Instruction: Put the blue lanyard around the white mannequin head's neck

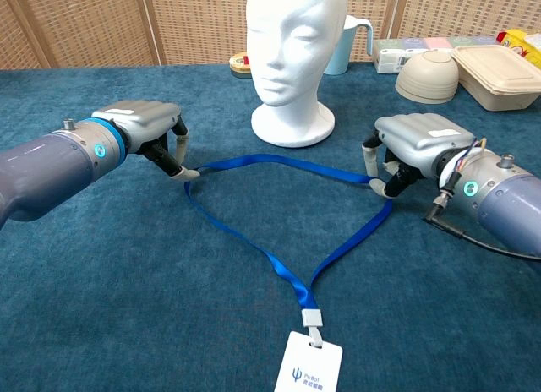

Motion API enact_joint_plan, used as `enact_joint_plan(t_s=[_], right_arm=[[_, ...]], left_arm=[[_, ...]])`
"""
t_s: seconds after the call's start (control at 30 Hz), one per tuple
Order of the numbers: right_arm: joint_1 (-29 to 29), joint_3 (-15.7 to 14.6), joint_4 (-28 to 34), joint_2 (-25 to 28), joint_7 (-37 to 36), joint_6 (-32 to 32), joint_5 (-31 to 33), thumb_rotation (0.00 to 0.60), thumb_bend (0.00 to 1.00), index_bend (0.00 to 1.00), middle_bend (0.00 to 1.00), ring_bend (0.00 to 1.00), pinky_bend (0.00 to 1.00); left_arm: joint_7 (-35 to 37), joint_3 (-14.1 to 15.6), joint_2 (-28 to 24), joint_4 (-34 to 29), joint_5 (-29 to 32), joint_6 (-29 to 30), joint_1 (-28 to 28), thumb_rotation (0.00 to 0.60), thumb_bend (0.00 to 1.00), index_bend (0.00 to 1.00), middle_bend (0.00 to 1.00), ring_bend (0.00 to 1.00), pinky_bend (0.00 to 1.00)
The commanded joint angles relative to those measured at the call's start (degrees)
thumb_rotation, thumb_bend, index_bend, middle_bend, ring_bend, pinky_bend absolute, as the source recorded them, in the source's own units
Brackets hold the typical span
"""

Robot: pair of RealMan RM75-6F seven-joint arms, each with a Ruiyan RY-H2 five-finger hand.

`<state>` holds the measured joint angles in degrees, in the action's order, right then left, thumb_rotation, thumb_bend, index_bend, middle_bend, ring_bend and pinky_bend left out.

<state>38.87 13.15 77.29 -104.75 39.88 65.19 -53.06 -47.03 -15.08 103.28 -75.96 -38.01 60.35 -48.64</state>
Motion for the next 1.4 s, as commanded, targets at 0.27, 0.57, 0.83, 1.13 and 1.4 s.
enact_joint_plan(t_s=[0.27,0.57,0.83,1.13,1.4], right_arm=[[-0.1,-0.1,-0.2,0.1,-0.5,-0.4,0.3,0.584,0.47,0.59,0.93,1.0,1.0],[-0.1,-0.2,-0.8,-0.1,-1.0,-0.6,0.4,0.585,0.47,0.6,0.93,1.0,1.0],[-0.2,-0.1,-0.5,0.1,-1.1,-0.5,0.4,0.582,0.47,0.6,0.93,1.0,1.0],[-0.4,-0.1,-0.4,0.2,-1.3,-0.2,0.4,0.58,0.47,0.6,0.93,1.0,1.0],[-0.4,0.1,-0.3,0.4,-1.7,0.0,0.3,0.581,0.47,0.6,0.94,1.0,1.0]], left_arm=[[-0.3,0.2,0.5,1.3,1.7,-0.3,-0.8,0.414,0.25,0.62,1.0,1.0,1.0],[-0.3,0.3,1.5,3.3,2.5,-0.5,-1.7,0.416,0.25,0.64,1.0,1.0,1.0],[-0.1,0.2,2.3,4.2,2.6,0.0,-2.0,0.422,0.25,0.65,1.0,1.0,1.0],[-0.4,0.2,3.0,5.0,2.9,0.2,-2.3,0.425,0.25,0.72,1.0,1.0,1.0],[-1.0,0.4,2.6,5.3,3.3,0.1,-2.3,0.424,0.2,0.72,1.0,1.0,1.0]])
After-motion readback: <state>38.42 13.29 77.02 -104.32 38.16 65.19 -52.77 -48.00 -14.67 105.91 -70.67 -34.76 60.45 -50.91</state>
